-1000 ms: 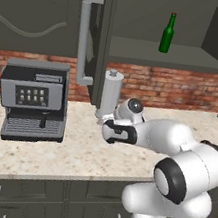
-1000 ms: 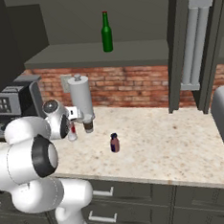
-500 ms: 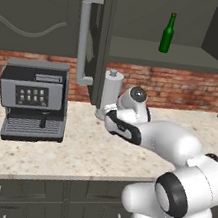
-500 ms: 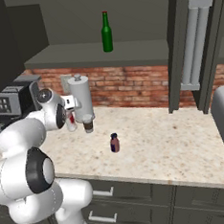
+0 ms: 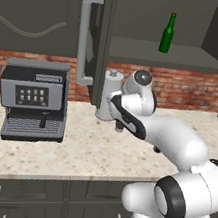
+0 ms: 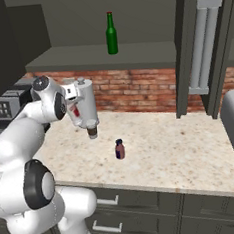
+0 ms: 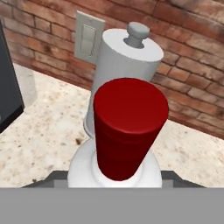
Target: Sort all alcoholic drinks to one cabinet, and non-alcoholic drinks to the other.
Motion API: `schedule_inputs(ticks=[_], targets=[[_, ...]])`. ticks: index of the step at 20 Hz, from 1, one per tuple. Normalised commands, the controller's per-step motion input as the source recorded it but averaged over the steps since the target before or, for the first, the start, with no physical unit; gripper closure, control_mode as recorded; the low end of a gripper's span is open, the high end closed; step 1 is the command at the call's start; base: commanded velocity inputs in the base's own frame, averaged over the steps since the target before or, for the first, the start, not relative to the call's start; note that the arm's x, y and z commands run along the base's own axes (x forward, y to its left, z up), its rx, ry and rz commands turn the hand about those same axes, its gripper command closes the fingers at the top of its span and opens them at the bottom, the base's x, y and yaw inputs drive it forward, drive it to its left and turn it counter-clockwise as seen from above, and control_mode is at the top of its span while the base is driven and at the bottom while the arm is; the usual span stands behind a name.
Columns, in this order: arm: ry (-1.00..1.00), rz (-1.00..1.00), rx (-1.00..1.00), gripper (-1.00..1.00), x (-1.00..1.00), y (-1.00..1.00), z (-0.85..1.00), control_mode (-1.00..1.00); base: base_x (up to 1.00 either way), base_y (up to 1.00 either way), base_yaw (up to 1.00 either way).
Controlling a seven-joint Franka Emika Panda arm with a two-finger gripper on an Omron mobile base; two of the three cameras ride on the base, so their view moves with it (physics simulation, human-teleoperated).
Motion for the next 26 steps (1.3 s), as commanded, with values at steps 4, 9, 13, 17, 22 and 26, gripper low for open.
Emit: schedule_inputs(ticks=[4, 9, 13, 17, 22, 26], targets=[[-0.02, 0.0, -0.02, 1.0, 0.0, -0.2, 0.43, -1.0, 0.0, 0.0, 0.0], [-0.03, 0.0, 0.0, 1.0, -0.04, -0.22, 0.36, -1.0, 0.0, 0.0, 0.0], [-0.03, 0.0, 0.02, 1.0, -0.02, -0.19, 0.35, -1.0, 0.0, 0.0, 0.0], [-0.03, 0.0, 0.02, 1.0, -0.02, -0.15, 0.39, -1.0, 0.0, 0.0, 0.0], [-0.02, 0.0, 0.03, 1.0, -0.02, -0.13, 0.45, -1.0, 0.0, 0.0, 0.0], [-0.03, 0.0, 0.05, 1.0, -0.03, -0.11, 0.43, -1.0, 0.0, 0.0, 0.0]])
